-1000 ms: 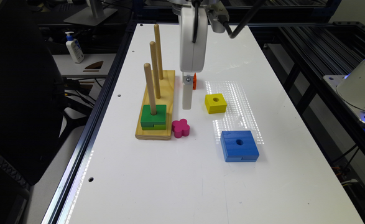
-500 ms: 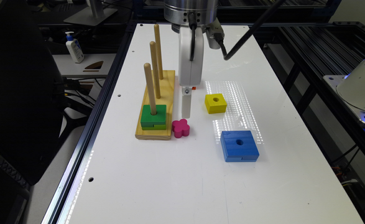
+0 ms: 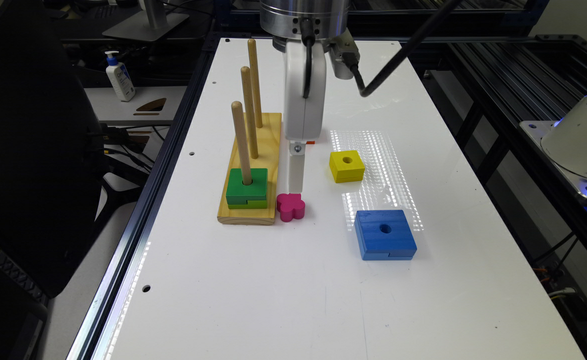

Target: Pick up pink flower.

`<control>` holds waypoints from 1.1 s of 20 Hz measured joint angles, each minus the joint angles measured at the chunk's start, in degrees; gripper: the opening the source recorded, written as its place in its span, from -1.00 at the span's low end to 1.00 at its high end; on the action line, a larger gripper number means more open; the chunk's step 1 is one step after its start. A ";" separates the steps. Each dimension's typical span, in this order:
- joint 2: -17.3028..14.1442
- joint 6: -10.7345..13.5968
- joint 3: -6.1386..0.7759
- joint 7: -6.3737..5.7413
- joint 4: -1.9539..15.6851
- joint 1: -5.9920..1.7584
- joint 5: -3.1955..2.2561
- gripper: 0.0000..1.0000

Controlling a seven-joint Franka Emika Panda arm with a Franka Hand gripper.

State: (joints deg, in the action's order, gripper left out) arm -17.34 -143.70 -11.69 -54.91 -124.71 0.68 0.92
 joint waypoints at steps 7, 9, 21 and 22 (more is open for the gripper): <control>-4.33 -3.75 0.05 -0.16 0.77 0.22 -0.32 1.00; -4.62 -3.72 0.05 -0.16 1.27 0.23 -0.33 1.00; -8.05 -6.00 0.06 -0.17 1.96 0.29 -0.49 1.00; -8.07 -5.99 0.07 -0.17 1.99 0.29 -0.49 1.00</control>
State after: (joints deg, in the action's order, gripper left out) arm -25.41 -149.70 -11.62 -55.07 -122.73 0.98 0.43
